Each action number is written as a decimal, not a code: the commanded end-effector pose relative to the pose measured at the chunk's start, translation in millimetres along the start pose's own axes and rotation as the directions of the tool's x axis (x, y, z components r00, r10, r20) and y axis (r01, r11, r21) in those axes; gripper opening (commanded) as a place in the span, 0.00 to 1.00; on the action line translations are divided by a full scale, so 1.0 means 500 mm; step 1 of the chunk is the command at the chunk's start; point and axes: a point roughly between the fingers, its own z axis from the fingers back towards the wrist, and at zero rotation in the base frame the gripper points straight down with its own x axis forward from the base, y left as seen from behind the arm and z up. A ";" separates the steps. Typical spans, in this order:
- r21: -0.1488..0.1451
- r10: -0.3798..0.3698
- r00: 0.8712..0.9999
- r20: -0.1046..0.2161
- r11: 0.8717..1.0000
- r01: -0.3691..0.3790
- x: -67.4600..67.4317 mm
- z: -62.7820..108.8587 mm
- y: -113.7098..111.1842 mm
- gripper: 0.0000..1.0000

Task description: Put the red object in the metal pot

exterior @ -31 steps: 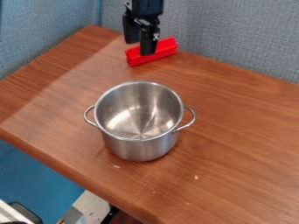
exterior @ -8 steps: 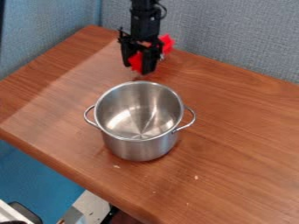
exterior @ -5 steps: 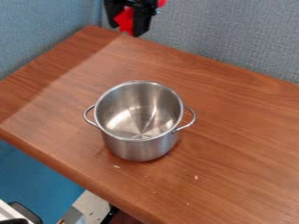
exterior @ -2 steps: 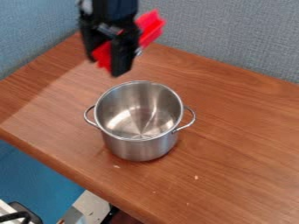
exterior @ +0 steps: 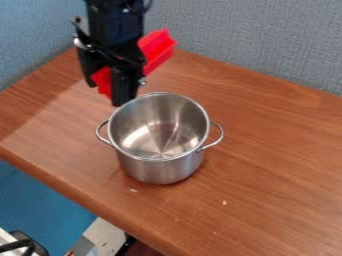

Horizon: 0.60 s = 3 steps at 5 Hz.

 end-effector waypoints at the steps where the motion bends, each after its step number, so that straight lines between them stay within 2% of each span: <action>1: 0.028 -0.022 1.000 0.016 0.999 0.021 0.026 -0.003 -0.017 0.00; 2: 0.027 -0.050 0.999 -0.007 0.998 0.050 0.039 -0.030 -0.035 0.00; 3: 0.032 -0.069 0.997 -0.034 0.997 0.070 0.042 -0.057 -0.048 0.00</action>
